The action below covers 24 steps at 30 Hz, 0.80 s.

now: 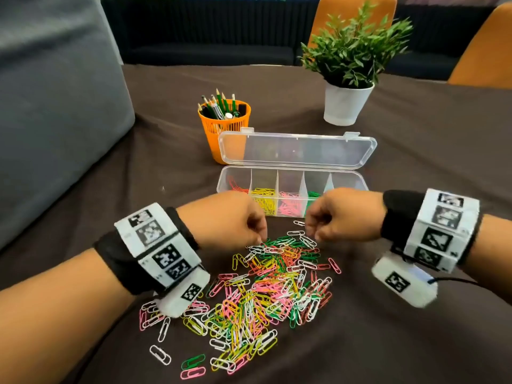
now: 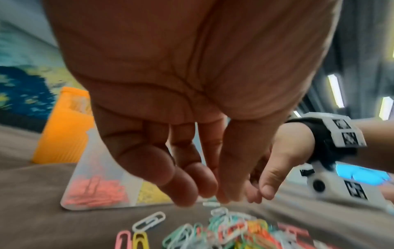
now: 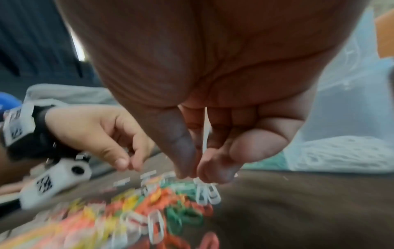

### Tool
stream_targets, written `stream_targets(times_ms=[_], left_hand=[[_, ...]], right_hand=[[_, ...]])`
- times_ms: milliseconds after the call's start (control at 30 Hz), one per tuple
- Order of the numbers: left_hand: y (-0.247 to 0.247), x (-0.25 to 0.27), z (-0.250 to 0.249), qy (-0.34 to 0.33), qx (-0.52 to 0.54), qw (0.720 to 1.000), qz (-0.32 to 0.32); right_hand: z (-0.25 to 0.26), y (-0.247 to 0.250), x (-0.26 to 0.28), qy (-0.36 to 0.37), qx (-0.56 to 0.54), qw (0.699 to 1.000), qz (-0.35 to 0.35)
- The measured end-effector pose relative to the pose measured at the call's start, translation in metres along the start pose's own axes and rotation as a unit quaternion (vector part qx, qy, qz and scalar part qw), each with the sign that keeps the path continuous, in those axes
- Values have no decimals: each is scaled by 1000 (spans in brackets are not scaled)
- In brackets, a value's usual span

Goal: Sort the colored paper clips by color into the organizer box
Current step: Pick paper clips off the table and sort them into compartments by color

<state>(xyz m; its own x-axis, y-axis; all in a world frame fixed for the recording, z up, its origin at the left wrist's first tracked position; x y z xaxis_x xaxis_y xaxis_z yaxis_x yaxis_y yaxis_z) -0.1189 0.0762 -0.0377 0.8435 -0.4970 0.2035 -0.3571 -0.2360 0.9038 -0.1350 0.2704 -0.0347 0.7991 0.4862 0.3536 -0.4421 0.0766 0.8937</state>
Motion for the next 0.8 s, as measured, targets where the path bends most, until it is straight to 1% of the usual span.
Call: stream_targets(times_ms=[67, 233, 333, 433, 567, 700, 800], left_hand=[[-14, -3, -7, 3, -63, 998, 27], [-23, -4, -2, 42, -114, 991, 47], [-22, 5, 5, 56, -114, 991, 45], [-27, 17, 7, 49, -92, 994, 41], [-33, 32, 8, 35, -90, 995, 33], [-31, 40, 20, 60, -88, 993, 44], [-24, 41, 29, 83, -84, 992, 36]], right_hand=[[-4, -17, 6, -9, 22, 1000, 17], [-6, -30, 1, -3, 51, 999, -17], [-4, -31, -1, 8, 58, 998, -20], [-4, -32, -1, 16, 53, 998, -18], [-4, -33, 0, 11, 23, 999, -25], [-8, -34, 2, 0, -37, 999, 3], [-15, -31, 4, -3, -95, 995, 6]])
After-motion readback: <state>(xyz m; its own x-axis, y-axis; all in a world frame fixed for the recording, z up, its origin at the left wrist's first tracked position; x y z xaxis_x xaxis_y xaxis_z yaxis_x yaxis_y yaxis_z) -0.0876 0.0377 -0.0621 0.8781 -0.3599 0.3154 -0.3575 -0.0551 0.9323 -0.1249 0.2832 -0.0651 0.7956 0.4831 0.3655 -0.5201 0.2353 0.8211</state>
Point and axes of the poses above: each hand's wrist, its own x-axis away from the middle knuckle, its own y-axis out of the back of the hand, z = x × y, the point moved 4 cm from there along -x, towards the middle knuckle
